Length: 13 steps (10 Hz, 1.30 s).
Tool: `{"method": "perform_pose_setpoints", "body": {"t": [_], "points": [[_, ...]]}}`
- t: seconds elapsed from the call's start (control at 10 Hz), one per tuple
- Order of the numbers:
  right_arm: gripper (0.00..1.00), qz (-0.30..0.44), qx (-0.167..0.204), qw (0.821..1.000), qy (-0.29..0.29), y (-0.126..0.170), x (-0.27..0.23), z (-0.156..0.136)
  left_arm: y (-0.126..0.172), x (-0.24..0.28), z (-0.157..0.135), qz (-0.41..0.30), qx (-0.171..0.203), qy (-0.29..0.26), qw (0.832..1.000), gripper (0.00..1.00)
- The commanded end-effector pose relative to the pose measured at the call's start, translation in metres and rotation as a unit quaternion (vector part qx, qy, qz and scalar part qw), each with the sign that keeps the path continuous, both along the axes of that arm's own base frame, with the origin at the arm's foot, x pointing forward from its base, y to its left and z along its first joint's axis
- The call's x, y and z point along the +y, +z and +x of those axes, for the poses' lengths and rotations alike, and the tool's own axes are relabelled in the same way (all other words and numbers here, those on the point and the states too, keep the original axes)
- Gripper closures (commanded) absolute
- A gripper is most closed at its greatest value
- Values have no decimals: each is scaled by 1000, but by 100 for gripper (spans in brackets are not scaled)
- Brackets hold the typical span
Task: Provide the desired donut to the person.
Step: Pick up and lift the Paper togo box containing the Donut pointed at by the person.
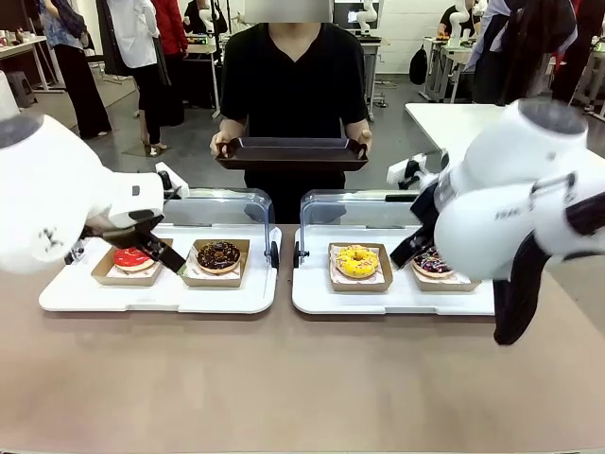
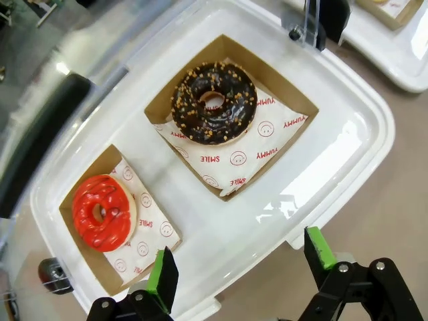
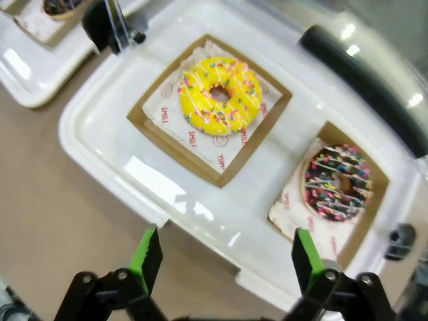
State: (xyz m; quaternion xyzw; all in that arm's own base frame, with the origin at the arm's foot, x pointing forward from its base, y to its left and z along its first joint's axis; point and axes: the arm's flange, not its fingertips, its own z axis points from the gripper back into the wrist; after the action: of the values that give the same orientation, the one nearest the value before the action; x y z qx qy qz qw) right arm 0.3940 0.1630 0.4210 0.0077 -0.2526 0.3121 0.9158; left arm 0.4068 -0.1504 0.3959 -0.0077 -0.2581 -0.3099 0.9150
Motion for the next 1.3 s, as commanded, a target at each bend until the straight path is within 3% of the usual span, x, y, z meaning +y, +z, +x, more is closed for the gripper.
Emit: {"method": "perform_pose_setpoints", "body": {"t": [0.0,0.3,0.4,1.0,1.2], "points": [[0,-7,27,1000,-10,58,2,-16,58,6,-8,8,19,-25,999,0],[0,-27,22,999,-14,116,13,-39,150,5,-8,14,-2,-29,999,0],[0,-32,21,999,-17,127,15,-45,165,4,-11,13,-4,-28,1000,0],[0,-20,22,1000,-2,132,14,-49,166,3,-19,12,-4,-21,1000,0],[0,79,47,993,71,136,-44,-26,169,45,4,-61,47,-94,993,0]]}}
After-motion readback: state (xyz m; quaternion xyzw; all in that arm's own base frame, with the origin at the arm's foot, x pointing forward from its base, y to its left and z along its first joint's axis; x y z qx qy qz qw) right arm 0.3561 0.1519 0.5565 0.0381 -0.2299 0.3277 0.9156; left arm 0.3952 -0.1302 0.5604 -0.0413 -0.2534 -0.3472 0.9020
